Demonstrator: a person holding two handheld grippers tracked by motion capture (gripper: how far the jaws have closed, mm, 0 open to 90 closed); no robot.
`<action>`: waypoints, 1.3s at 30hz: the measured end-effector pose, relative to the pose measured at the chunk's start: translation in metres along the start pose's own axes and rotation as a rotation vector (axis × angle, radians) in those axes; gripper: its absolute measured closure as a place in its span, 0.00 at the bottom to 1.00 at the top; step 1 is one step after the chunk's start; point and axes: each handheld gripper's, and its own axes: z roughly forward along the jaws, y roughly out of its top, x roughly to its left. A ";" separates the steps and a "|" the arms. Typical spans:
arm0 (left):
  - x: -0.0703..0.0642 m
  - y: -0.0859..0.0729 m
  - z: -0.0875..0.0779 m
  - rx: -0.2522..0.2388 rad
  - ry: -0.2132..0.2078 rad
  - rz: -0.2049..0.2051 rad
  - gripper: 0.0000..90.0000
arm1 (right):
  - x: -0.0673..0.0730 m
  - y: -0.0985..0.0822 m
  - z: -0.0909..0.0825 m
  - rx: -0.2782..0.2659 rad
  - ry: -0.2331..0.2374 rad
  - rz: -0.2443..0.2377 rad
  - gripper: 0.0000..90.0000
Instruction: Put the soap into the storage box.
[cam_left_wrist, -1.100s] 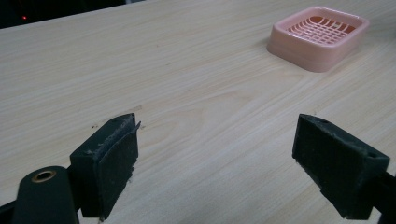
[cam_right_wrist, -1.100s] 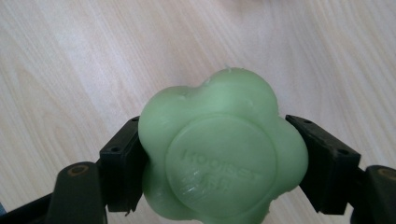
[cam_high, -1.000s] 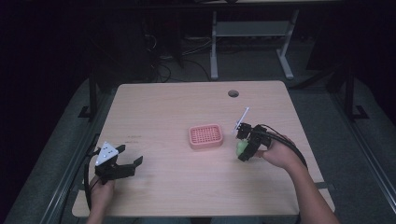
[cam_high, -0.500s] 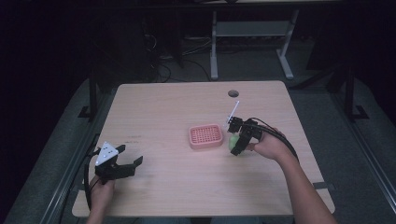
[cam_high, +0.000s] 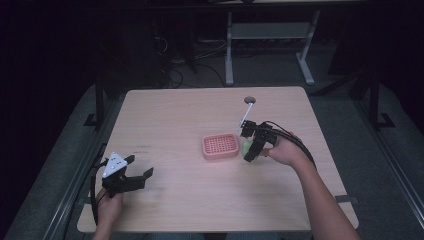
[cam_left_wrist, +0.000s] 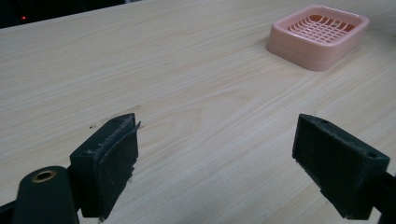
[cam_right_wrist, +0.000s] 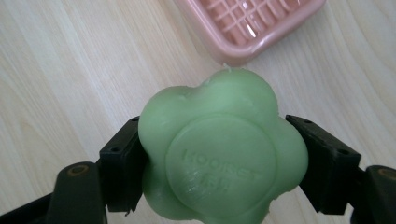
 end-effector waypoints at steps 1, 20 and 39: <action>0.000 0.000 0.000 0.000 0.000 -0.001 0.16 | 0.000 0.002 -0.001 0.000 0.000 0.000 0.29; 0.000 0.000 0.001 -0.001 0.008 -0.006 0.16 | -0.003 0.044 -0.012 -0.010 -0.007 -0.044 0.29; 0.001 -0.001 0.000 -0.001 0.007 0.002 0.16 | -0.006 0.083 0.013 0.032 -0.011 -0.039 0.29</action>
